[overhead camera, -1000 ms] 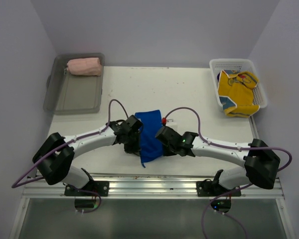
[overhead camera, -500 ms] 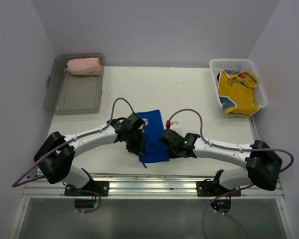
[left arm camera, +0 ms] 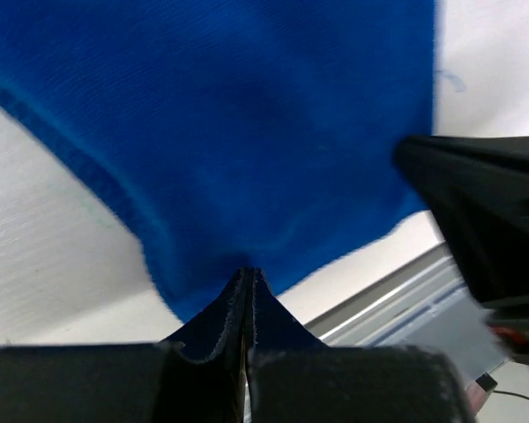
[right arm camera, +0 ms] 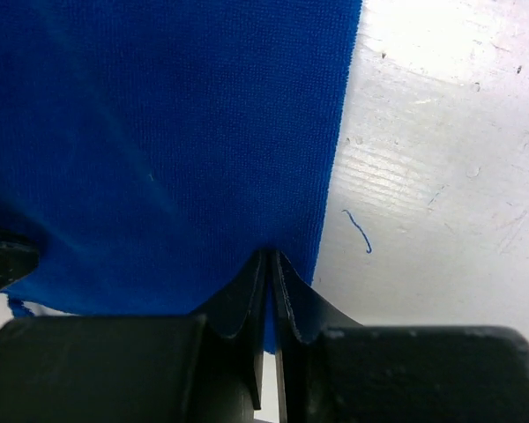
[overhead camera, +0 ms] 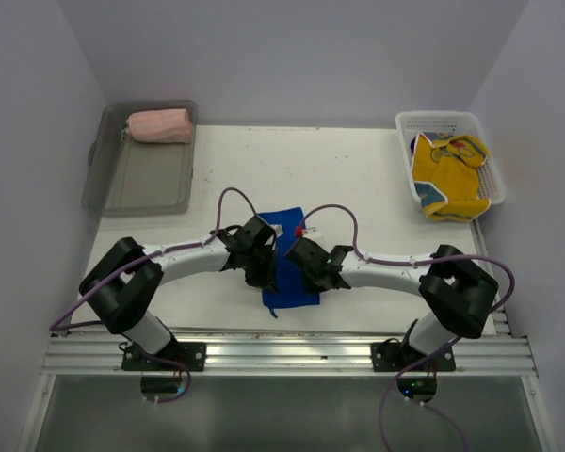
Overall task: Roll the towels
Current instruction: Fold the towel, then roll the towel
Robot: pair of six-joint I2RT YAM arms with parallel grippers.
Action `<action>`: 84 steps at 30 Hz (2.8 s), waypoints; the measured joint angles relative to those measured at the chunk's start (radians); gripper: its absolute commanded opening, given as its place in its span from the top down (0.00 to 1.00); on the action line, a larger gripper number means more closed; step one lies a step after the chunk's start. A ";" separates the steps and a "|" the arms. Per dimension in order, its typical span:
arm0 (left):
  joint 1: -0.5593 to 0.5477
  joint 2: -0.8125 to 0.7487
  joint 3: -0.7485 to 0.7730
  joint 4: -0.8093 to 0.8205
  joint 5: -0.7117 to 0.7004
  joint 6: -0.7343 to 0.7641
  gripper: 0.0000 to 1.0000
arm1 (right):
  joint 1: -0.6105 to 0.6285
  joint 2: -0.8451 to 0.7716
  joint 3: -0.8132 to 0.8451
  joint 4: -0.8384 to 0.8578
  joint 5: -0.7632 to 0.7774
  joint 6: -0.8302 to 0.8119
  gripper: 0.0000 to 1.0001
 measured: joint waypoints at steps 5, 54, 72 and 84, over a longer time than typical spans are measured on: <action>0.022 0.031 -0.054 0.019 0.010 -0.010 1.00 | -0.021 -0.001 -0.035 0.060 -0.031 0.007 0.92; 0.159 -0.116 -0.198 -0.043 0.080 0.004 0.72 | 0.014 -0.114 -0.148 0.104 -0.154 0.328 0.60; 0.153 -0.097 -0.188 -0.040 0.064 -0.033 1.00 | 0.014 -0.132 -0.172 0.121 -0.156 0.337 1.00; 0.154 -0.150 -0.064 -0.142 0.004 -0.030 1.00 | 0.014 -0.162 -0.089 0.027 -0.094 0.313 1.00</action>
